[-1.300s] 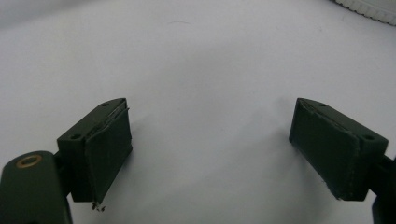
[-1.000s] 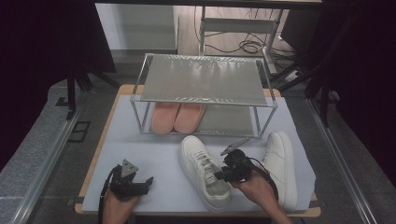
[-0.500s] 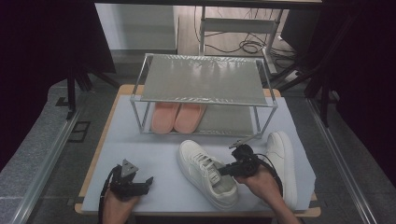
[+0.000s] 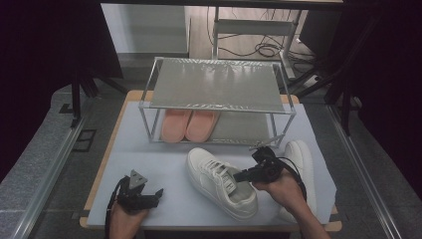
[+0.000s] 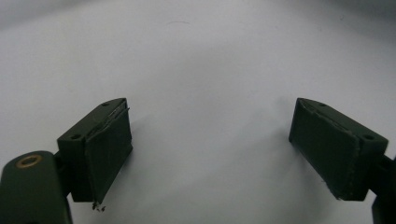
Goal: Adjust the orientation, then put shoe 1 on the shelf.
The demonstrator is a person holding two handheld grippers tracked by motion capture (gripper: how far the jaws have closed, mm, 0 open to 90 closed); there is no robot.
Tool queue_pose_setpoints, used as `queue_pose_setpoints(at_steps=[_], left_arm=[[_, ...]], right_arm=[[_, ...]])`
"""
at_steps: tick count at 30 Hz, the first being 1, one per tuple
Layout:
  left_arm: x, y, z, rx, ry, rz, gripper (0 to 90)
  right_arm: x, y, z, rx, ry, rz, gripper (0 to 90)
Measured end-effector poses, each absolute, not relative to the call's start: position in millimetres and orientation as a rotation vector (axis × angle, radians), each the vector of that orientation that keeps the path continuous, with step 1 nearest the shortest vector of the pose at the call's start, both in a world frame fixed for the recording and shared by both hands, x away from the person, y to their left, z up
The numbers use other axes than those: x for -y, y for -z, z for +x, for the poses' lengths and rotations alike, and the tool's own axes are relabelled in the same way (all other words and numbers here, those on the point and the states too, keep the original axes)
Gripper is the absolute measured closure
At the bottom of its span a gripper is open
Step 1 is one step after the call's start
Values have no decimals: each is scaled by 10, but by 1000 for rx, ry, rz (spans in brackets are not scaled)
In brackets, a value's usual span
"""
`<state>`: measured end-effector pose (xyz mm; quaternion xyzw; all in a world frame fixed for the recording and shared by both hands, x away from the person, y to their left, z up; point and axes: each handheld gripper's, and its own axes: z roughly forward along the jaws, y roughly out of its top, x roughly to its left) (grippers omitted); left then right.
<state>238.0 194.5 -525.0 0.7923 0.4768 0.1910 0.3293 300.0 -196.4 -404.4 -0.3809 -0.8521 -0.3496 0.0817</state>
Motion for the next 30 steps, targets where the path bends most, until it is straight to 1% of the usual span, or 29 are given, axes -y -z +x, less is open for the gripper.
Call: queue_pose_setpoints(at_steps=[15, 30], left_arm=[[-1946, 5250, 2380, -1248, -497, 2071, 130], [-1948, 5248, 2381, -1248, -496, 2075, 130]], right_arm=[[1889, 3704, 3047, 2494, 1118, -1097, 825], [1781, 3433, 3137, 2451, 1165, -1073, 824]])
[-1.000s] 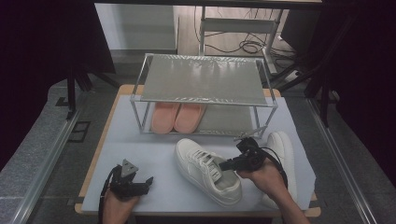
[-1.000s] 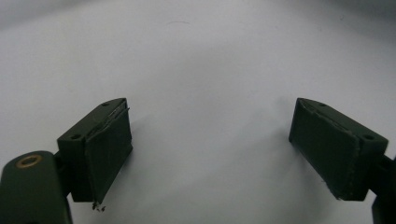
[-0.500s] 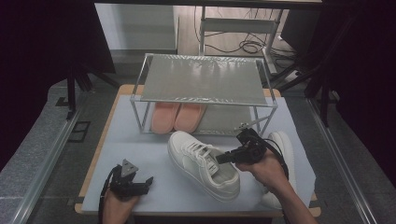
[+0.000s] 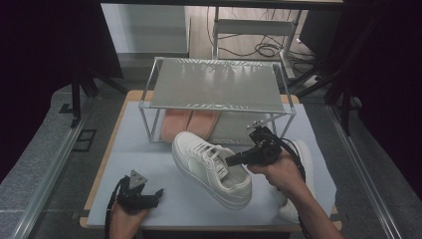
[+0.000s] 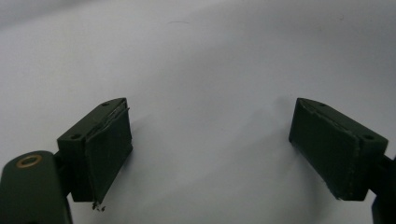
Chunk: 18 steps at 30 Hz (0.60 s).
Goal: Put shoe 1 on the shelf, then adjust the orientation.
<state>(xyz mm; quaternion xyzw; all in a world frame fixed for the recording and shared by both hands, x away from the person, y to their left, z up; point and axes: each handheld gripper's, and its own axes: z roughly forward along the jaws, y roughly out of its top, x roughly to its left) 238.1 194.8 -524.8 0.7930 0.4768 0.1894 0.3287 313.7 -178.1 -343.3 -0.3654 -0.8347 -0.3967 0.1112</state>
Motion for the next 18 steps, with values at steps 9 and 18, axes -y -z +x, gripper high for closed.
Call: queue_pose_setpoints(at_steps=[9, 18], left_arm=[[-1951, 5246, 2380, -1246, -495, 2080, 130], [-1949, 5249, 2381, -1246, -498, 2078, 131]], right_arm=[[1744, 3302, 3187, 2429, 1191, -1076, 823], [1727, 3202, 3227, 2401, 1212, -1079, 823]])
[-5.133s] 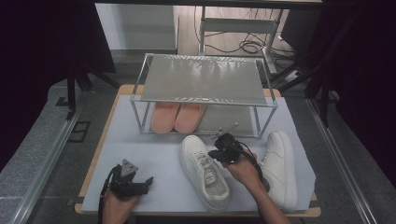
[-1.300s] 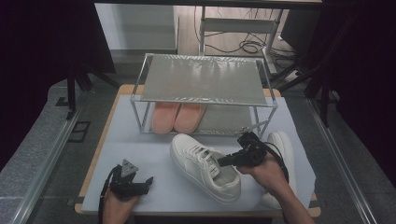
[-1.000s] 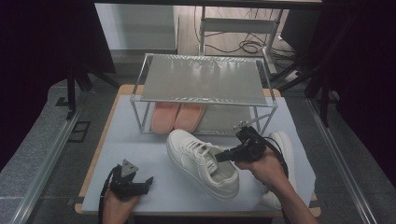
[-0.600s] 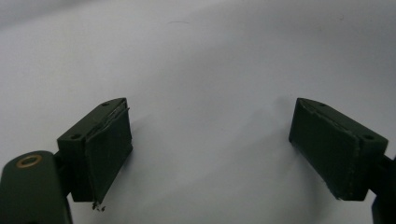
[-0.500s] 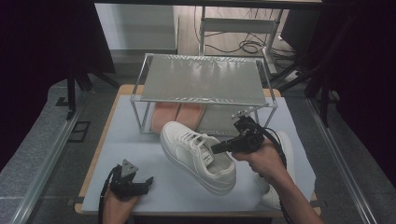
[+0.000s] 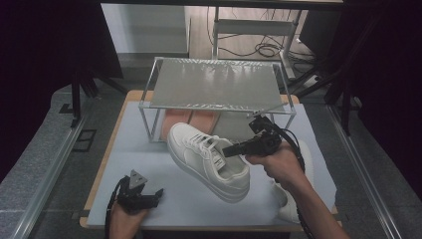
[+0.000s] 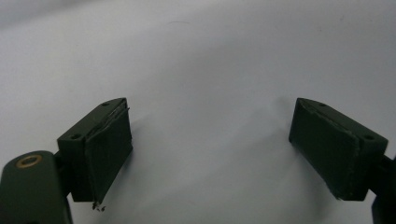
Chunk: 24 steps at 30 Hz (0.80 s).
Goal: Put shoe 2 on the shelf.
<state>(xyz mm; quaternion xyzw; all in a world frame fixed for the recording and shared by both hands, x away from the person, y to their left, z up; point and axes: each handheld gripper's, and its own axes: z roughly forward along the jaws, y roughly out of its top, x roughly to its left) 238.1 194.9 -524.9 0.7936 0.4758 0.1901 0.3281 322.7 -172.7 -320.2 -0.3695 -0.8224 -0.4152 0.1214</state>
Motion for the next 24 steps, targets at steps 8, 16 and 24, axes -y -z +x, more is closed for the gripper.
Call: queue_pose_setpoints(at_steps=[8, 16, 24], left_arm=[[-1949, 5248, 2380, -1245, -498, 2079, 131], [-1949, 5248, 2380, -1244, -499, 2080, 132], [-1947, 5249, 2379, -1244, -500, 2077, 132]], right_arm=[[1717, 3138, 3294, 2366, 1230, -1102, 823], [1691, 3070, 3350, 2326, 1257, -1100, 823], [1640, 2971, 3405, 2299, 1292, -1095, 822]])
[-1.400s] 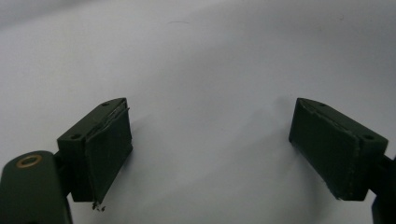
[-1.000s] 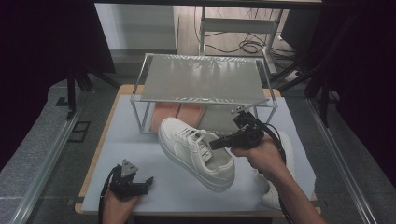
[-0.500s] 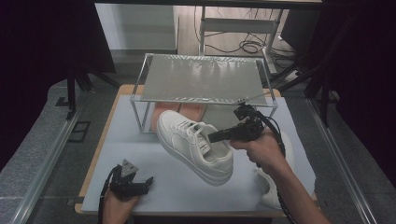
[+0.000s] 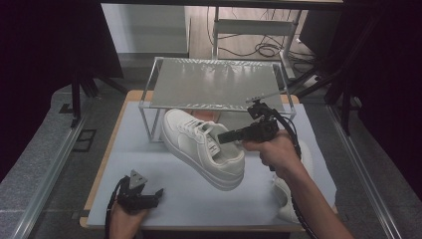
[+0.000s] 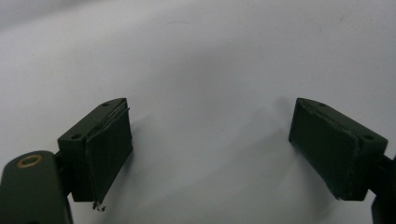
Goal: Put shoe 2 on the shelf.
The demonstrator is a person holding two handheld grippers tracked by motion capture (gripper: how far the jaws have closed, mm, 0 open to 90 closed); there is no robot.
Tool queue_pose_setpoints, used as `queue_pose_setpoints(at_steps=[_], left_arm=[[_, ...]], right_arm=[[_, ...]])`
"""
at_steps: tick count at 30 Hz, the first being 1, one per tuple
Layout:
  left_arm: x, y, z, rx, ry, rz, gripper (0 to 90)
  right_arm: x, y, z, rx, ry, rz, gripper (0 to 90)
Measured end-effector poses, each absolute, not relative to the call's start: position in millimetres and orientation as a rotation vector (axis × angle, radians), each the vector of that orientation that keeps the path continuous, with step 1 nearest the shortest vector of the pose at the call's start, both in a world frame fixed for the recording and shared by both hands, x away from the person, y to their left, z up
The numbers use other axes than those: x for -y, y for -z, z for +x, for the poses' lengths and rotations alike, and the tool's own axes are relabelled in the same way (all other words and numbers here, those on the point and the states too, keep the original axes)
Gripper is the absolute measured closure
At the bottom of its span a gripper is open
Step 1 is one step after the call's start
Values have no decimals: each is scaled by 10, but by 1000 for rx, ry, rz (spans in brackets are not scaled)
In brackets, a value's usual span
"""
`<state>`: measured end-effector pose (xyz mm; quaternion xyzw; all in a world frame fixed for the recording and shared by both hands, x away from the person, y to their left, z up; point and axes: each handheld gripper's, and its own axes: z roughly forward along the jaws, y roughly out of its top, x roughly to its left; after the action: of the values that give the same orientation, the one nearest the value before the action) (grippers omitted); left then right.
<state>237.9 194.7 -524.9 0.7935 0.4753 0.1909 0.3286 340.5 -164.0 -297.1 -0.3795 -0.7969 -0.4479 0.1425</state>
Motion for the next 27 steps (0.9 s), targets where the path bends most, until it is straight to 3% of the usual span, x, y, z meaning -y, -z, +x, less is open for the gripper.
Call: queue_pose_setpoints(at_steps=[27], left_arm=[[-1947, 5247, 2376, -1243, -498, 2081, 133]], right_arm=[[1588, 2851, 3777, 2114, 1460, -1258, 821]])
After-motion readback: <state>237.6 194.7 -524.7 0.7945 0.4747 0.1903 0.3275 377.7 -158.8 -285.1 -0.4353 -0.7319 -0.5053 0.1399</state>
